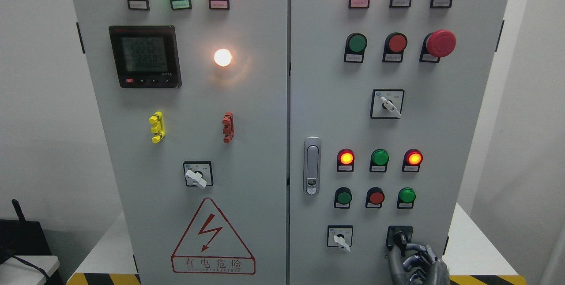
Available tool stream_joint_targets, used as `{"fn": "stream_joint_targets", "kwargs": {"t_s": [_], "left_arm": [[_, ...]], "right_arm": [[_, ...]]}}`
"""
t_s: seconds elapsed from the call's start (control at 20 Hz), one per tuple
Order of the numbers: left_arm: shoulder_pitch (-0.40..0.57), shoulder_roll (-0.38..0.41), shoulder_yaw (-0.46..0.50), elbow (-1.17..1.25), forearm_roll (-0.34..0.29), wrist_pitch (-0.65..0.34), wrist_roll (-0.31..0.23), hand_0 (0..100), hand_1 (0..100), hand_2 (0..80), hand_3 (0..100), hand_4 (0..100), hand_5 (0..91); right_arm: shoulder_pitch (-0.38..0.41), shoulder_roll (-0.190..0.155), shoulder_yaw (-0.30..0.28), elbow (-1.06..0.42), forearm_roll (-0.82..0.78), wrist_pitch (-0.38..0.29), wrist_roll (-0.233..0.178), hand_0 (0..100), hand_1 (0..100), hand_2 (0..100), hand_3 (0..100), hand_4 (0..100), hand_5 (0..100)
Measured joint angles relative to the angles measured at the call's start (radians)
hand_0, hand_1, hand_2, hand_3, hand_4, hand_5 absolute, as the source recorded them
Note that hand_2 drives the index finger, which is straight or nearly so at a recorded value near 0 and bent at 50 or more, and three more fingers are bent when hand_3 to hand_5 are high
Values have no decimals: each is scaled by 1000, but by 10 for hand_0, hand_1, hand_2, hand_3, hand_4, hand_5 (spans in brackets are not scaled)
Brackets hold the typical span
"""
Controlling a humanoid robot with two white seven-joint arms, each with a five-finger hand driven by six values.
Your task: Trip black knob to open circuit
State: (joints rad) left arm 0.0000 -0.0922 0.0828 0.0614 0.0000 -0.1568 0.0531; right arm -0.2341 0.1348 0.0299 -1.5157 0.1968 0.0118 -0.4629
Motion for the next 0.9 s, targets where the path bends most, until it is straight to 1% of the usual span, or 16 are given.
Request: {"fn": "stream_joint_targets", "kwargs": {"t_s": [0.9], "left_arm": [[0, 0, 0, 0, 0, 0, 0, 120, 389, 0, 0, 0, 0]], "right_arm": [[-5, 0, 12, -1, -61, 0, 5, 598, 745, 593, 885, 885, 921]]}}
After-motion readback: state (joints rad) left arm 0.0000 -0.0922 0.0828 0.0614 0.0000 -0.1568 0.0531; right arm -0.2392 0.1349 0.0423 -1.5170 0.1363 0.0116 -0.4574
